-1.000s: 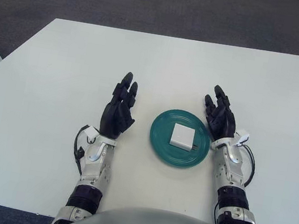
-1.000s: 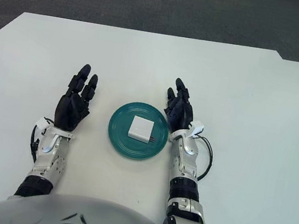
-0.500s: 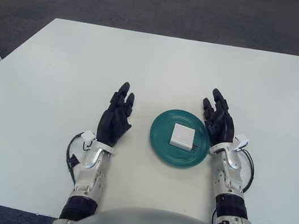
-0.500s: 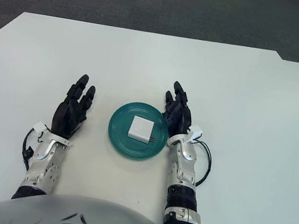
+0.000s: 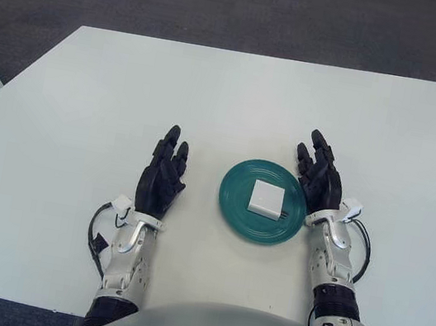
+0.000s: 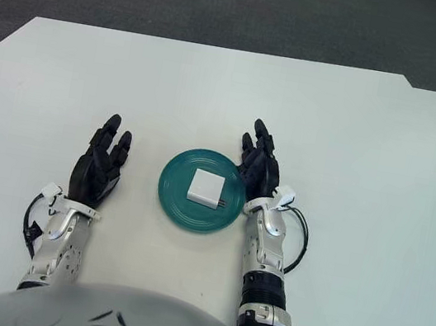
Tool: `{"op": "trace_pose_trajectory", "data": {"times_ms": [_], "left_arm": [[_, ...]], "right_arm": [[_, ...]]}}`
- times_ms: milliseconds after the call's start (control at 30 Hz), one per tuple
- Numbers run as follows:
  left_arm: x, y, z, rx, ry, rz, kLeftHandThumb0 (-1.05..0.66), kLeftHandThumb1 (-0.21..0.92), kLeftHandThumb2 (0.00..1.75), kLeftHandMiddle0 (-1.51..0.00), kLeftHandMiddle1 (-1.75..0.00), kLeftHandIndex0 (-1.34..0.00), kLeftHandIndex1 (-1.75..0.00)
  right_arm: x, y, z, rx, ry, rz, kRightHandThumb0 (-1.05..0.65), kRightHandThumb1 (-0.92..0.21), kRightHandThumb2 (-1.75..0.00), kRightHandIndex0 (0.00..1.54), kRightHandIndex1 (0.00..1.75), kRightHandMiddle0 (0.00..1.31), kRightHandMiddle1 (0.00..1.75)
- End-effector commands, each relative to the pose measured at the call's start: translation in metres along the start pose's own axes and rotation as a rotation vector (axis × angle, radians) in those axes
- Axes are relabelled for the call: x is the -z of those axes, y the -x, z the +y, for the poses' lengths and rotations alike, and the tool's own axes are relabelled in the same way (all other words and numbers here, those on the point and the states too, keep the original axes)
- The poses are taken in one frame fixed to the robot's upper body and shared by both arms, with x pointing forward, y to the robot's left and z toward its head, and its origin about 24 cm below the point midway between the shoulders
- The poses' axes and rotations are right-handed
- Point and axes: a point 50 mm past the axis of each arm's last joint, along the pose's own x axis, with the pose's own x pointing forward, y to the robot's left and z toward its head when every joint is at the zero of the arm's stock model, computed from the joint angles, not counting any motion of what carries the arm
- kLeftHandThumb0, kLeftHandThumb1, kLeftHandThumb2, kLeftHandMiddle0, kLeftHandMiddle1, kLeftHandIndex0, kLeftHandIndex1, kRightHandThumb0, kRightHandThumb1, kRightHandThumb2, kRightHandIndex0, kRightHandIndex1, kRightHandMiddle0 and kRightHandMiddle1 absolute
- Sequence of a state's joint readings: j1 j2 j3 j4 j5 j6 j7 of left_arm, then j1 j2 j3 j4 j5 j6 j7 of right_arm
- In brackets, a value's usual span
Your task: Put the charger into the plate.
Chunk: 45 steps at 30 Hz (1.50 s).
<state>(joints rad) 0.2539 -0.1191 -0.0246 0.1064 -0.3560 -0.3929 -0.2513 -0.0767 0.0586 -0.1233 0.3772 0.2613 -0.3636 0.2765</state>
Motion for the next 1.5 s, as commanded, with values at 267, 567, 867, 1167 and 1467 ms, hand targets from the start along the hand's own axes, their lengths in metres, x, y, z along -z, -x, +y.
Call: {"op": "trace_pose_trajectory", "data": {"times_ms": [267,567,867,1167,1467], "left_arm": [[0.012,0.008,-0.009,-0.012,0.046,0.081,-0.98,0.92,0.88,-0.09,0.00,0.00,-0.22],[0.011,0.005,-0.009,0.008,0.062,0.078,-0.97,0.92,0.93,-0.07,0.00,0.00,-0.19],[0.011,0.003,-0.007,0.044,0.045,0.046,-0.99,0.92,0.91,-0.05,0.00,0.00,-0.15],[0.005,-0.004,-0.014,0.033,0.005,0.023,-0.98,0.92,0.93,-0.04,-0.01,0.00,-0.15],[0.001,-0.007,-0.011,0.051,0.028,-0.019,-1.00,0.92,0.90,-0.04,0.00,0.00,-0.20]], "right_arm": [[0.008,0.010,-0.003,0.001,0.012,0.011,-0.90,-0.92,-1.15,0.12,0.01,0.00,0.27],[0.008,0.010,-0.003,0.003,0.016,0.009,-0.90,-0.92,-1.15,0.12,0.01,0.00,0.28],[0.010,0.012,-0.005,0.032,0.030,0.012,-0.90,-0.92,-1.15,0.11,0.00,0.00,0.26],[0.004,0.014,-0.033,0.108,0.082,-0.005,-0.90,-0.92,-1.13,0.10,0.00,0.00,0.23],[0.007,0.012,-0.044,0.121,0.073,-0.005,-0.92,-0.92,-1.11,0.10,0.00,0.00,0.18]]}}
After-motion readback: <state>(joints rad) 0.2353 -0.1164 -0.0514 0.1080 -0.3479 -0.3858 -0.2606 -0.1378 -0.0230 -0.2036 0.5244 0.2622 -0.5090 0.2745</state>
